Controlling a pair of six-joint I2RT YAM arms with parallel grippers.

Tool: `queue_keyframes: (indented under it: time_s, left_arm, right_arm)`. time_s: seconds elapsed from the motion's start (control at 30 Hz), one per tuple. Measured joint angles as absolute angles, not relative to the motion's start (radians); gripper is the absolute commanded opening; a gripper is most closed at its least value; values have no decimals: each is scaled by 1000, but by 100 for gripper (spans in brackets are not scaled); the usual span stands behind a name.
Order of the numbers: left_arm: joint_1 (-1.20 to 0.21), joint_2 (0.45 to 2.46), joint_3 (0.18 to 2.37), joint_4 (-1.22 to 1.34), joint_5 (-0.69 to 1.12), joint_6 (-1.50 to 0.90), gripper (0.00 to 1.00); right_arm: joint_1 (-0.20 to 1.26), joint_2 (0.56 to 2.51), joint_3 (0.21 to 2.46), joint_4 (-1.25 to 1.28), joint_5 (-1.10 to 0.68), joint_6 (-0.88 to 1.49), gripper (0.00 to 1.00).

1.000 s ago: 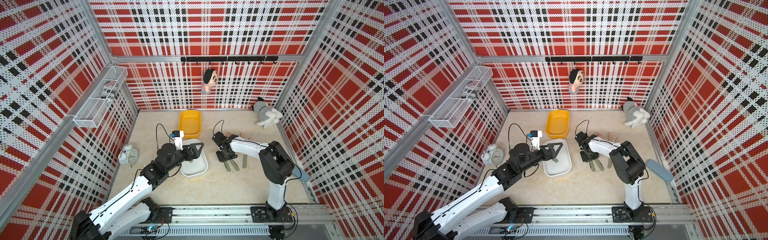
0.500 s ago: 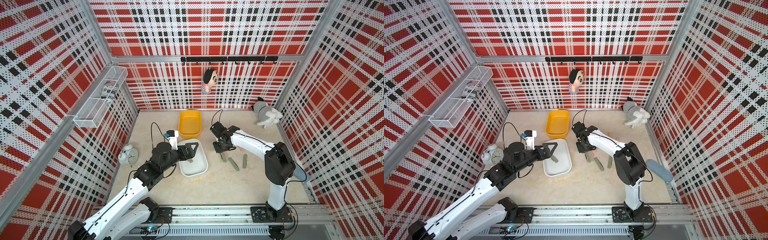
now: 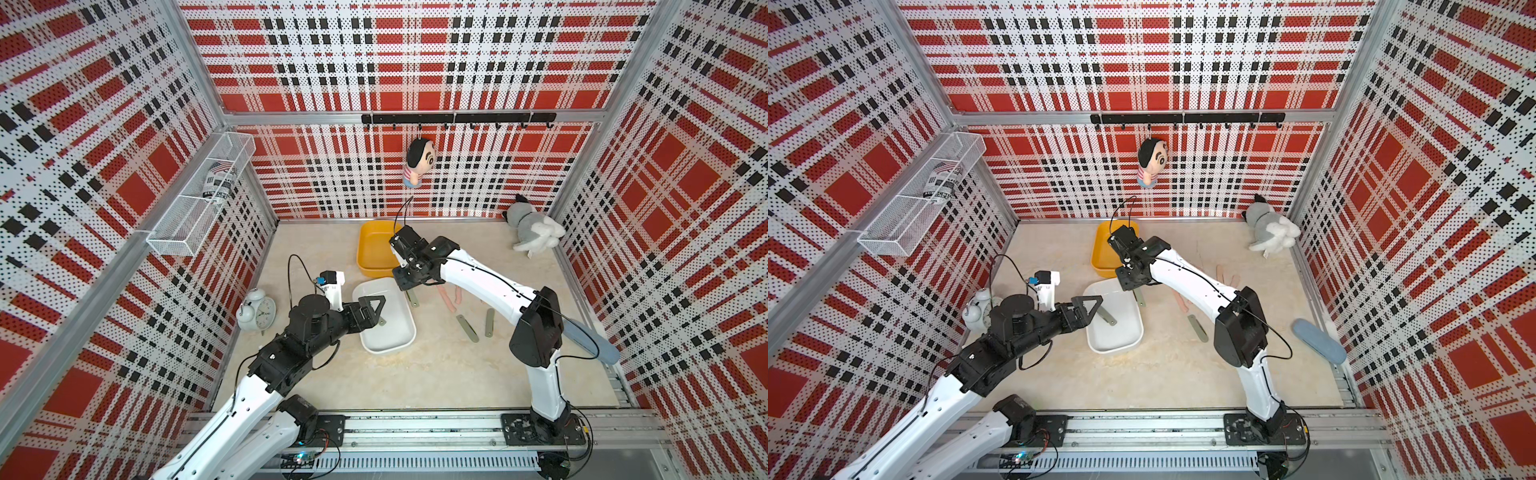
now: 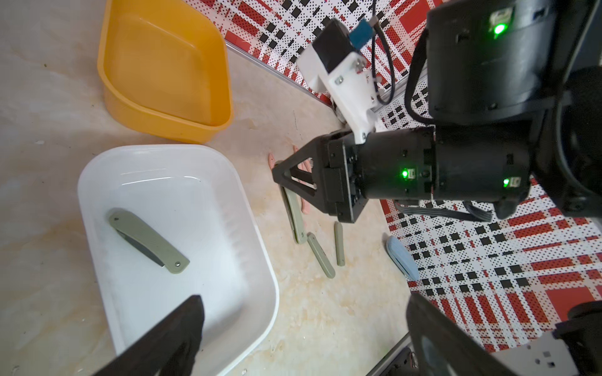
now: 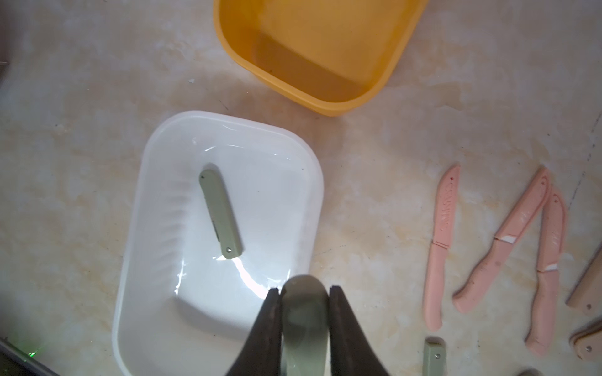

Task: Place the fruit knives into the storage box by color
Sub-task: Place the fruit knife in the storage box.

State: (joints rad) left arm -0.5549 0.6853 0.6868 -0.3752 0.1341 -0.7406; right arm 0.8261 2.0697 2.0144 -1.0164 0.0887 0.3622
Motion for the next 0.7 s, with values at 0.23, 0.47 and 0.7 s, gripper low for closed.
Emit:
queue_keyframes:
  time_s: [0.23, 0.47, 0.7]
  left_arm:
    - [-554, 608, 587, -375, 160, -804, 98]
    - [-553, 551, 534, -374, 170, -850, 98]
    - [-553, 532, 514, -369, 171, -867, 98]
  right_arm:
    - [895, 2151, 2141, -1030, 41, 372, 22]
    - [922, 2227, 2149, -1021, -2, 382, 22]
    - [919, 2309, 2149, -1013, 2, 378, 22]
